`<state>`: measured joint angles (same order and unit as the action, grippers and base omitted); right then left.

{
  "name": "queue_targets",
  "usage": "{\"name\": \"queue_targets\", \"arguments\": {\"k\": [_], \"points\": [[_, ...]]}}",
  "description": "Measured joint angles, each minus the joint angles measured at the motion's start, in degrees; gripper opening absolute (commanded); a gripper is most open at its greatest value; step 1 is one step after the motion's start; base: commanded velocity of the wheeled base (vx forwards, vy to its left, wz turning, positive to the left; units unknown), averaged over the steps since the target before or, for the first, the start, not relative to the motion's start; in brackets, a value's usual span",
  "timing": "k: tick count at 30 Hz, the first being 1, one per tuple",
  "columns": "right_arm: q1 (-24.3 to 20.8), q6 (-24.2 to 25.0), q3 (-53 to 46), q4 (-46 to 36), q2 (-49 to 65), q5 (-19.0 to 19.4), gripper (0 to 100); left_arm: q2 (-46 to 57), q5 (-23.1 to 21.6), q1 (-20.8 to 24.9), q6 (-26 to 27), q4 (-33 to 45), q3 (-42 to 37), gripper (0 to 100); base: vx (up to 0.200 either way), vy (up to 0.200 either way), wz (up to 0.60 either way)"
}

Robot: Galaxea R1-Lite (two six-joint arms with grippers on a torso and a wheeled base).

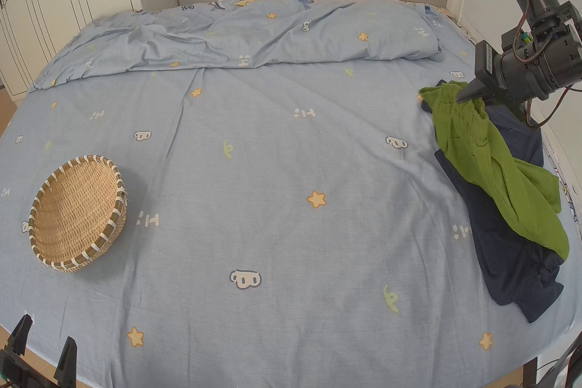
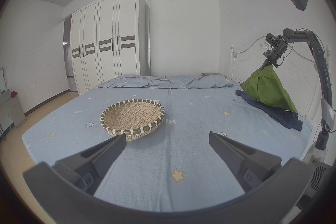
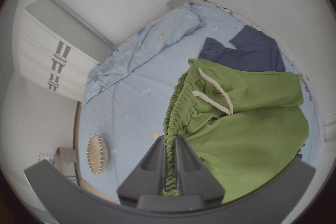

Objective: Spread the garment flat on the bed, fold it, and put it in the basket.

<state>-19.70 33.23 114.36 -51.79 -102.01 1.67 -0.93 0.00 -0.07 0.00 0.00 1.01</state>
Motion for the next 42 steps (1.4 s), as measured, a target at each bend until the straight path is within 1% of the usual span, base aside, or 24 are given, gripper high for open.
{"name": "queue_targets", "arguments": {"k": [2,7,11,12,15,17,23,29,30,42], "points": [[-2.8,1.1,0.1,0.4,0.4,0.0,0,0.0,0.0,0.0,0.0,0.0,0.0,100,0.0,0.0,0.0],[-11.9,2.9,0.2,2.0,0.9,0.1,0,0.0,0.0,0.0,0.0,0.0,0.0,100,0.0,0.0,0.0],[-20.8,3.9,0.2,3.5,0.5,-0.2,0,0.0,0.0,0.0,0.0,0.0,0.0,100,0.0,0.0,0.0],[-22.3,4.2,0.2,3.9,0.3,-0.2,0,0.0,0.0,0.0,0.0,0.0,0.0,100,0.0,0.0,0.0],[-27.6,5.2,0.2,6.6,-0.9,-0.8,0,0.0,0.0,0.0,0.0,0.0,0.0,100,0.0,0.0,0.0],[-30.8,5.8,0.2,10.3,-2.7,-1.7,0,0.0,0.0,0.0,0.0,0.0,0.0,100,0.0,0.0,0.0],[-35.8,6.8,0.1,17.2,-9.4,-4.1,0,0.0,0.0,0.0,0.0,0.0,0.0,100,0.0,0.0,0.0],[-38.0,9.7,0.1,25.2,-16.8,-6.8,0,0.0,0.0,0.0,0.0,0.0,0.0,100,0.0,0.0,0.0],[-38.2,10.0,0.2,26.0,-17.7,-7.1,100,0.0,0.0,0.0,0.0,0.0,0.0,100,0.0,0.0,0.0],[-38.8,9.7,0.3,25.8,-22.8,-7.3,100,0.0,0.0,0.0,0.0,0.0,0.0,100,0.0,0.0,0.0]]}}
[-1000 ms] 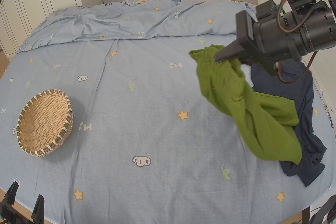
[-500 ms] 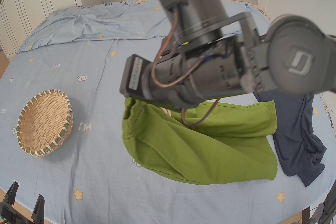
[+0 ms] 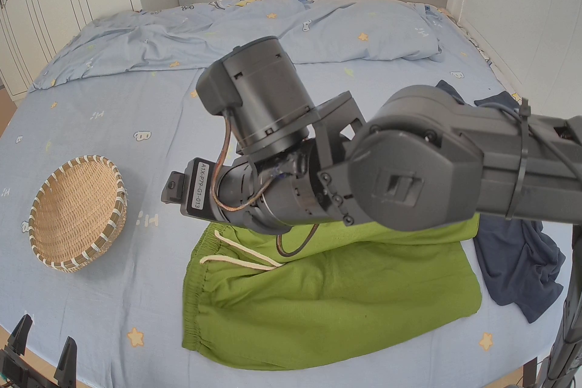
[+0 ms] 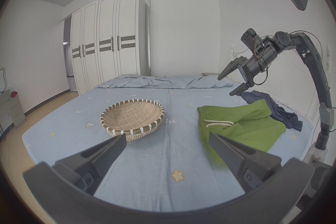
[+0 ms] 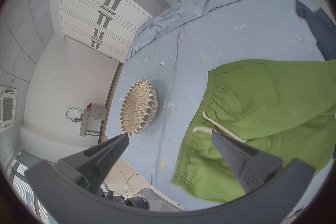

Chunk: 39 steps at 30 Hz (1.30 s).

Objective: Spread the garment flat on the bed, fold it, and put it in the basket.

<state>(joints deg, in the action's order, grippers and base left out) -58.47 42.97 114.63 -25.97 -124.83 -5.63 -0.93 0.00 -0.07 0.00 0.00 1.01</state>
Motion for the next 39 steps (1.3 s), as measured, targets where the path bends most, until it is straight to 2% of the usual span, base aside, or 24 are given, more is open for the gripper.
{"name": "queue_targets", "arguments": {"k": [8,14,26,34,39], "points": [[1.2,0.4,-1.7,-0.8,0.1,0.0,100,0.0,0.0,0.0,0.0,0.0,0.0,100,0.0,0.0,0.0],[4.8,0.3,-9.4,-0.1,6.3,1.3,100,0.0,0.0,0.0,0.0,0.0,0.0,100,0.0,0.0,0.0],[19.4,-1.0,-40.8,7.8,28.1,12.6,100,0.0,-0.1,0.0,0.4,0.0,0.0,100,0.0,0.0,0.0],[27.4,-1.1,-63.7,21.4,40.7,17.3,100,0.0,-0.5,0.0,0.5,0.2,0.2,100,0.0,0.0,0.0],[30.3,-1.2,-76.3,30.3,46.1,18.7,100,-2.7,-3.4,0.6,-3.6,2.6,6.3,100,0.0,0.0,0.0]]}}
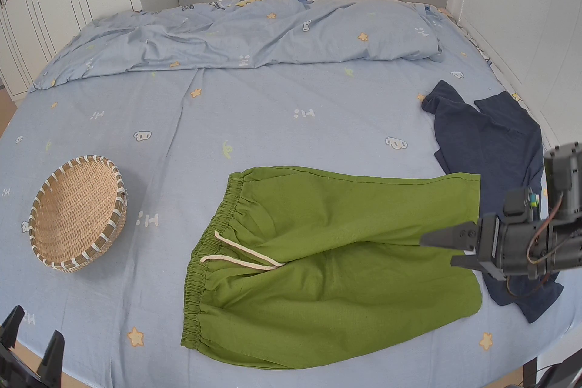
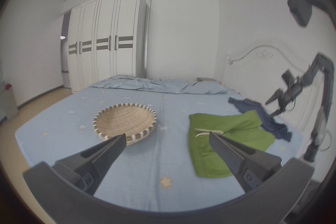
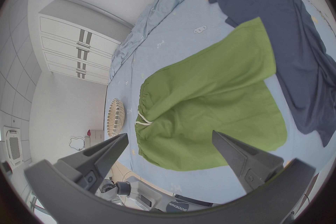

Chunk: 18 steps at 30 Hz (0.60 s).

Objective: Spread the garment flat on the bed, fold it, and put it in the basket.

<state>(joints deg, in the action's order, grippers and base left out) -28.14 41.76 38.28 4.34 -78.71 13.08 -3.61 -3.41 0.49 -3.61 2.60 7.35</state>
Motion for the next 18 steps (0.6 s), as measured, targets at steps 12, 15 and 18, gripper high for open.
{"name": "queue_targets", "arguments": {"k": [12,15,18], "points": [[4.0,-0.3,-18.9,10.1,8.7,1.7,100,-26.7,-24.2,5.1,-18.6,4.0,12.0,100,0.0,0.0,0.0],[4.6,-0.4,-21.7,10.9,9.9,1.9,100,-35.0,-29.5,6.1,-21.3,1.2,10.8,100,0.0,0.0,0.0],[5.0,-0.5,-23.8,11.5,10.9,2.0,100,-43.9,-33.4,6.9,-22.4,-3.8,8.4,100,0.0,0.0,0.0]]}}
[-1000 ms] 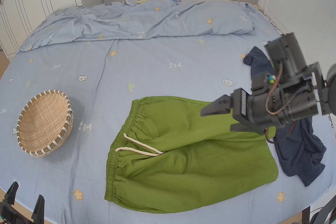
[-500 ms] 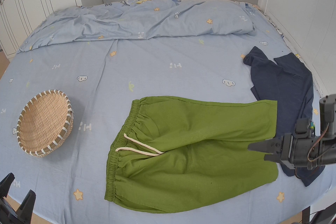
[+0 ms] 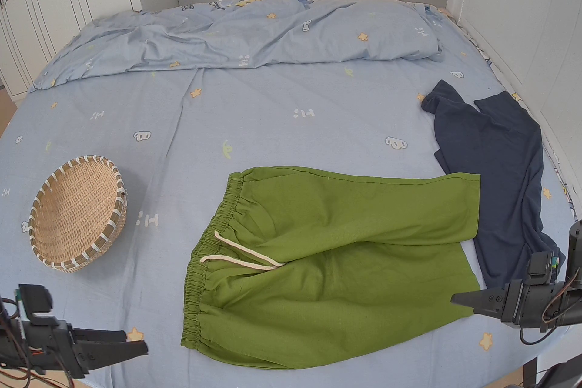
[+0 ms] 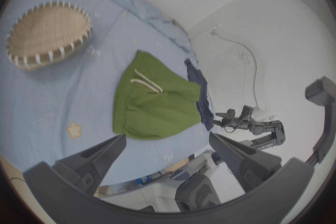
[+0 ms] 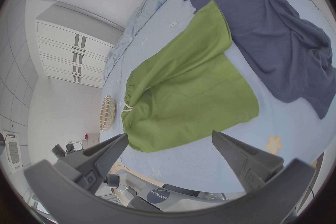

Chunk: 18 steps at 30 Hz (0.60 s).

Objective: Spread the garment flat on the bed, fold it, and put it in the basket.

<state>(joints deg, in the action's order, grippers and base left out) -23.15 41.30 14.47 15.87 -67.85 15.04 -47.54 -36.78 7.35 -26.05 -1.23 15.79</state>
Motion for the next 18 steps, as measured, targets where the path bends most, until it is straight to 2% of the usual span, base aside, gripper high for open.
{"name": "queue_targets", "arguments": {"k": [5,10,18], "points": [[0.6,-0.2,-2.0,0.6,0.9,0.1,100,-13.7,-3.3,0.4,0.9,-9.5,-4.0,100,0.0,0.0,0.0],[1.2,-0.7,-3.2,1.0,1.5,0.2,100,-28.3,-5.6,-1.1,5.6,-18.5,-7.3,100,0.0,0.0,0.0],[2.6,-1.3,-4.0,1.4,1.9,0.3,100,-46.0,-8.1,-4.5,11.1,-26.4,-8.0,100,0.0,0.0,0.0]]}}
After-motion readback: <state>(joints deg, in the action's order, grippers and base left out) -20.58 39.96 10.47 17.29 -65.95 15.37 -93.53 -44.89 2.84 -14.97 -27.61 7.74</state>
